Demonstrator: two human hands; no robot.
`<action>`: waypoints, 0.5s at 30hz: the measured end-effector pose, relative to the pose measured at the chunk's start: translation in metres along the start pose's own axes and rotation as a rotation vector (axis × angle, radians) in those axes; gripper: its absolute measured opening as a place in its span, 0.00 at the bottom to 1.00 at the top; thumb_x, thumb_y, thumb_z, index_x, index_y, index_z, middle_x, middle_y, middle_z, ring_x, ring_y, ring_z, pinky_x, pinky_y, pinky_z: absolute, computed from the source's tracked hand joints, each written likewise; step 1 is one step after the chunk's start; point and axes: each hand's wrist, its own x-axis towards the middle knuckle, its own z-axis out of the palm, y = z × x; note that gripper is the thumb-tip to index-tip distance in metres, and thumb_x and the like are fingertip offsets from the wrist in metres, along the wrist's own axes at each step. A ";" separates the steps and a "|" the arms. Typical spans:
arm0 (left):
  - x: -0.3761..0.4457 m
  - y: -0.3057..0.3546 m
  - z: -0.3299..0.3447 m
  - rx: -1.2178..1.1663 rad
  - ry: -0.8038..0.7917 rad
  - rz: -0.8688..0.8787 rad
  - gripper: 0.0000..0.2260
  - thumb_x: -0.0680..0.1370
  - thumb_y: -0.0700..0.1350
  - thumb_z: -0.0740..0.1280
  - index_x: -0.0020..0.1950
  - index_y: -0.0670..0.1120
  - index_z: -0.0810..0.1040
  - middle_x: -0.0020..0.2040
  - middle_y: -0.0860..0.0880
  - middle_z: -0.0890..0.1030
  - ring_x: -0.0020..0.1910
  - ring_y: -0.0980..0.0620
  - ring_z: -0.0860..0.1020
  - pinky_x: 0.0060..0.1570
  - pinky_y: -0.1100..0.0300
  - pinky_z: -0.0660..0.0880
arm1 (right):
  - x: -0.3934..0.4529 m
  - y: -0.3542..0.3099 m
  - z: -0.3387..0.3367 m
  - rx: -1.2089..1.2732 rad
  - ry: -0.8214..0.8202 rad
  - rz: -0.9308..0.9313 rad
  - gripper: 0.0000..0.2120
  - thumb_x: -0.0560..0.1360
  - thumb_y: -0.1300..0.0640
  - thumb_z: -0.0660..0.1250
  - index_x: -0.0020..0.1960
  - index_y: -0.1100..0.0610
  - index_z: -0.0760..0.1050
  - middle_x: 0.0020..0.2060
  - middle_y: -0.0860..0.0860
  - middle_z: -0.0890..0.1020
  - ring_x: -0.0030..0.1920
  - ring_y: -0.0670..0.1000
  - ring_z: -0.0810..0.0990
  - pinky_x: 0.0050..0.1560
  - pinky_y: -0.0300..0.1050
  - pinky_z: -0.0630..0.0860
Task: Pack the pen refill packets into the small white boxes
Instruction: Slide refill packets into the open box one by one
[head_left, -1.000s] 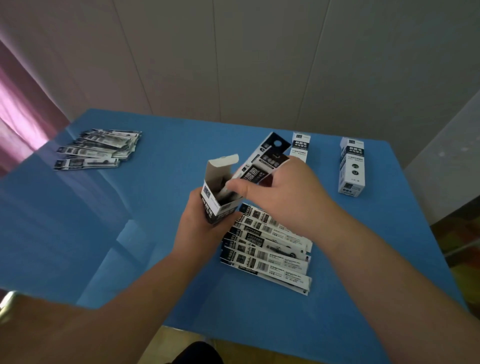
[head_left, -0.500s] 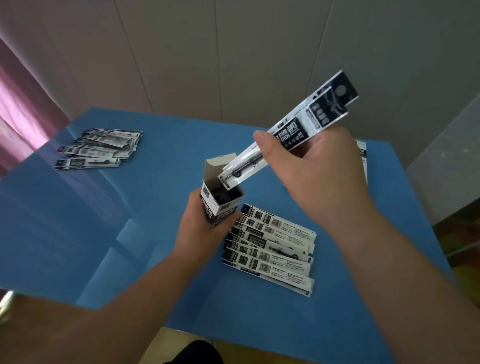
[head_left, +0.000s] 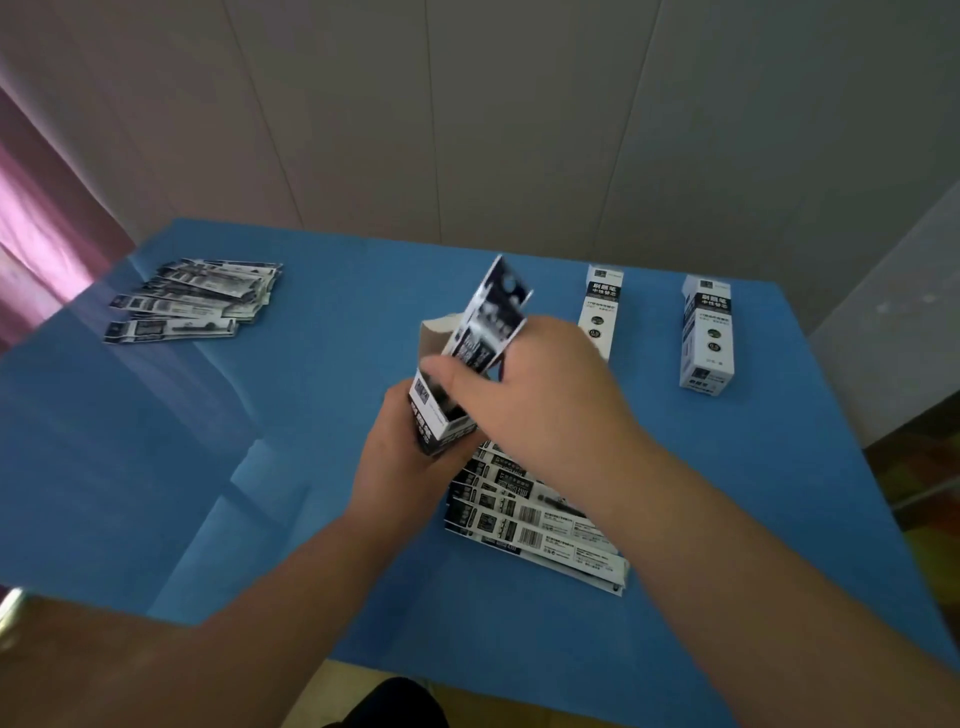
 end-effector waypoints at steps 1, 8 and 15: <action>0.001 0.000 0.000 -0.005 -0.022 -0.005 0.21 0.67 0.57 0.76 0.57 0.64 0.73 0.52 0.56 0.81 0.50 0.58 0.83 0.46 0.53 0.80 | 0.000 0.001 0.004 -0.026 -0.045 0.004 0.17 0.74 0.37 0.69 0.39 0.50 0.77 0.32 0.44 0.78 0.35 0.43 0.78 0.35 0.43 0.77; 0.005 0.002 -0.001 -0.040 -0.002 0.023 0.22 0.68 0.58 0.78 0.59 0.63 0.75 0.54 0.55 0.81 0.52 0.56 0.83 0.47 0.57 0.80 | -0.001 0.014 -0.013 0.066 -0.166 -0.117 0.16 0.73 0.37 0.62 0.56 0.42 0.77 0.43 0.39 0.71 0.42 0.37 0.73 0.38 0.32 0.63; 0.005 0.005 -0.001 -0.055 -0.036 0.117 0.19 0.73 0.48 0.77 0.61 0.57 0.77 0.53 0.53 0.84 0.51 0.51 0.84 0.46 0.53 0.82 | 0.001 0.018 -0.008 -0.050 -0.231 -0.140 0.07 0.77 0.45 0.69 0.54 0.42 0.82 0.47 0.43 0.71 0.51 0.45 0.73 0.50 0.44 0.73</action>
